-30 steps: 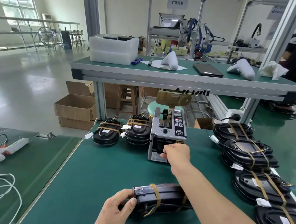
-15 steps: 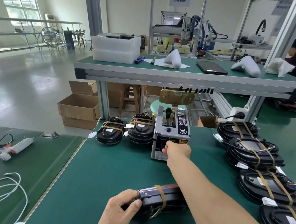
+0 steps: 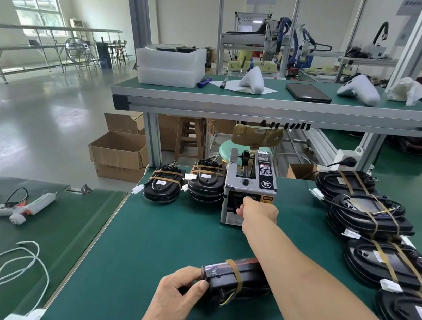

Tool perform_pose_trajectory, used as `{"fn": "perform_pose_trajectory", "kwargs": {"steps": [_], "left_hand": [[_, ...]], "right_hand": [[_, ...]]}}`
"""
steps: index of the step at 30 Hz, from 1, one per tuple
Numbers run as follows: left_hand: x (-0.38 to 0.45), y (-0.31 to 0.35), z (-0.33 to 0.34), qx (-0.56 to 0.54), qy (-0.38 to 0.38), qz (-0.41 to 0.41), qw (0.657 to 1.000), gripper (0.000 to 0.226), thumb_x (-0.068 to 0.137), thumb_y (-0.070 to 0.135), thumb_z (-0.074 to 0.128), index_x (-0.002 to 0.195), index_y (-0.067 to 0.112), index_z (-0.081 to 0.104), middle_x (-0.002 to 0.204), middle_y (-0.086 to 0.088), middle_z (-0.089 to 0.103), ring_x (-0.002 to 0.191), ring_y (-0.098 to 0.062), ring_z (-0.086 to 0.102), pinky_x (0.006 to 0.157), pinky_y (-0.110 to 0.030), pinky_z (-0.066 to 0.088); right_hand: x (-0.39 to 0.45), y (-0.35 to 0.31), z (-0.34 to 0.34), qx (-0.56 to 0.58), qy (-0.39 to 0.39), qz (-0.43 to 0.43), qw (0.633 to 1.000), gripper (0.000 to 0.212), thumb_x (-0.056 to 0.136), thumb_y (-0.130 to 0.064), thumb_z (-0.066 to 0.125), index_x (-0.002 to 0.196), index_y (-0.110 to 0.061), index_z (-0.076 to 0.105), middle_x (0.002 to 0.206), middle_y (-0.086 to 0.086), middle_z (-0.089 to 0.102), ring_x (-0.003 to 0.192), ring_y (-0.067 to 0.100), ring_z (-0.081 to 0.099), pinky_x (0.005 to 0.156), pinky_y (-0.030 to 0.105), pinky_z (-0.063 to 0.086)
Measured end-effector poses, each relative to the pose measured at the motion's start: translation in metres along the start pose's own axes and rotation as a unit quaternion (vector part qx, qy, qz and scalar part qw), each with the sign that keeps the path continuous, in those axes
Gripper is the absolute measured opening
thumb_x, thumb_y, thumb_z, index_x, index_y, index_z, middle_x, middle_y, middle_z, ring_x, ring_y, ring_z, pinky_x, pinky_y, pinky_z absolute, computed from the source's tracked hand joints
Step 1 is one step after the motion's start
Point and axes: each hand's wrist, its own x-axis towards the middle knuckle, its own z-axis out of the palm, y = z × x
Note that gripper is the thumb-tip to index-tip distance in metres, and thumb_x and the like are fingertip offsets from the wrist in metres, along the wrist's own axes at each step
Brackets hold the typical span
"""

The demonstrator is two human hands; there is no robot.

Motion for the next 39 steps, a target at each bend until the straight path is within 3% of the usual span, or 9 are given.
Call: {"fn": "perform_pose_trajectory", "kwargs": {"steps": [4, 8, 10, 13, 18, 21, 26, 33, 39], "left_hand": [[-0.001, -0.002, 0.000, -0.003, 0.001, -0.005, 1.000, 0.023, 0.096, 0.036, 0.068, 0.110, 0.025, 0.083, 0.107, -0.003, 0.080, 0.103, -0.024, 0.073, 0.095, -0.046, 0.056], [0.001, -0.004, 0.002, -0.016, 0.007, -0.011, 1.000, 0.025, 0.094, 0.045, 0.070, 0.106, 0.028, 0.083, 0.104, -0.010, 0.079, 0.098, -0.032, 0.071, 0.091, -0.047, 0.054], [0.000, -0.004, 0.002, -0.022, 0.011, -0.011, 1.000, 0.027, 0.092, 0.053, 0.068, 0.106, 0.035, 0.082, 0.104, -0.006, 0.079, 0.098, -0.029, 0.071, 0.090, -0.042, 0.054], [0.000, -0.007, 0.004, -0.025, 0.004, -0.013, 1.000, 0.024, 0.093, 0.045, 0.069, 0.106, 0.030, 0.083, 0.102, -0.006, 0.079, 0.096, -0.028, 0.071, 0.090, -0.041, 0.054], [-0.001, -0.008, 0.005, -0.036, -0.004, -0.025, 0.999, 0.024, 0.089, 0.047, 0.066, 0.104, 0.035, 0.081, 0.096, -0.001, 0.078, 0.087, -0.014, 0.069, 0.082, -0.026, 0.054], [-0.002, -0.008, 0.004, -0.031, -0.007, -0.019, 0.999, 0.022, 0.090, 0.047, 0.066, 0.103, 0.037, 0.081, 0.094, 0.002, 0.077, 0.085, -0.005, 0.067, 0.081, -0.020, 0.052], [-0.001, -0.008, 0.004, -0.024, -0.010, -0.018, 0.999, 0.022, 0.091, 0.046, 0.065, 0.103, 0.037, 0.081, 0.092, 0.002, 0.076, 0.084, -0.009, 0.065, 0.080, -0.023, 0.052], [-0.002, -0.007, 0.004, -0.027, -0.006, -0.011, 1.000, 0.021, 0.092, 0.046, 0.067, 0.103, 0.034, 0.081, 0.092, -0.001, 0.076, 0.083, -0.006, 0.064, 0.079, -0.021, 0.051], [-0.002, -0.009, 0.004, -0.034, -0.003, -0.022, 0.999, 0.020, 0.094, 0.038, 0.070, 0.110, 0.034, 0.082, 0.104, -0.002, 0.080, 0.098, -0.023, 0.072, 0.092, -0.038, 0.056]], "right_hand": [[-0.021, -0.008, -0.017, -0.043, -0.103, -0.023, 0.994, 0.008, 0.087, -0.004, 0.071, 0.085, -0.006, 0.064, 0.069, 0.005, 0.069, 0.050, 0.016, 0.065, 0.044, 0.019, 0.043], [-0.062, -0.003, -0.062, -0.151, -0.183, -0.230, 0.944, 0.015, 0.087, -0.017, 0.072, 0.073, -0.014, 0.072, 0.069, 0.001, 0.070, 0.063, 0.008, 0.065, 0.069, 0.026, 0.052], [-0.090, 0.014, -0.093, -0.189, -0.195, -0.319, 0.908, 0.011, 0.085, -0.033, 0.072, 0.077, -0.025, 0.075, 0.079, -0.013, 0.074, 0.075, -0.004, 0.065, 0.076, 0.017, 0.050], [-0.124, 0.050, -0.123, -0.230, -0.193, -0.373, 0.878, 0.004, 0.085, -0.039, 0.075, 0.082, -0.039, 0.074, 0.110, -0.037, 0.064, 0.116, -0.015, 0.052, 0.094, 0.001, 0.029], [-0.139, 0.086, -0.123, -0.254, -0.175, -0.398, 0.864, 0.019, 0.087, -0.028, 0.076, 0.069, -0.030, 0.071, 0.137, -0.028, 0.055, 0.149, -0.008, 0.019, 0.127, 0.034, 0.006], [-0.143, 0.091, -0.116, -0.254, -0.166, -0.403, 0.864, 0.021, 0.089, -0.025, 0.075, 0.068, -0.028, 0.069, 0.144, -0.019, 0.053, 0.153, -0.003, 0.015, 0.126, 0.028, -0.011], [-0.144, 0.092, -0.114, -0.253, -0.160, -0.397, 0.868, 0.020, 0.090, -0.023, 0.074, 0.070, -0.026, 0.070, 0.145, -0.017, 0.052, 0.154, -0.001, 0.015, 0.128, 0.034, -0.008], [-0.143, 0.091, -0.115, -0.259, -0.156, -0.396, 0.867, 0.020, 0.089, -0.023, 0.074, 0.070, -0.026, 0.069, 0.145, -0.017, 0.053, 0.153, -0.003, 0.017, 0.127, 0.031, -0.008], [-0.143, 0.093, -0.113, -0.267, -0.147, -0.399, 0.865, 0.021, 0.089, -0.024, 0.074, 0.069, -0.027, 0.068, 0.145, -0.016, 0.054, 0.152, -0.001, 0.019, 0.127, 0.029, -0.009]]}}
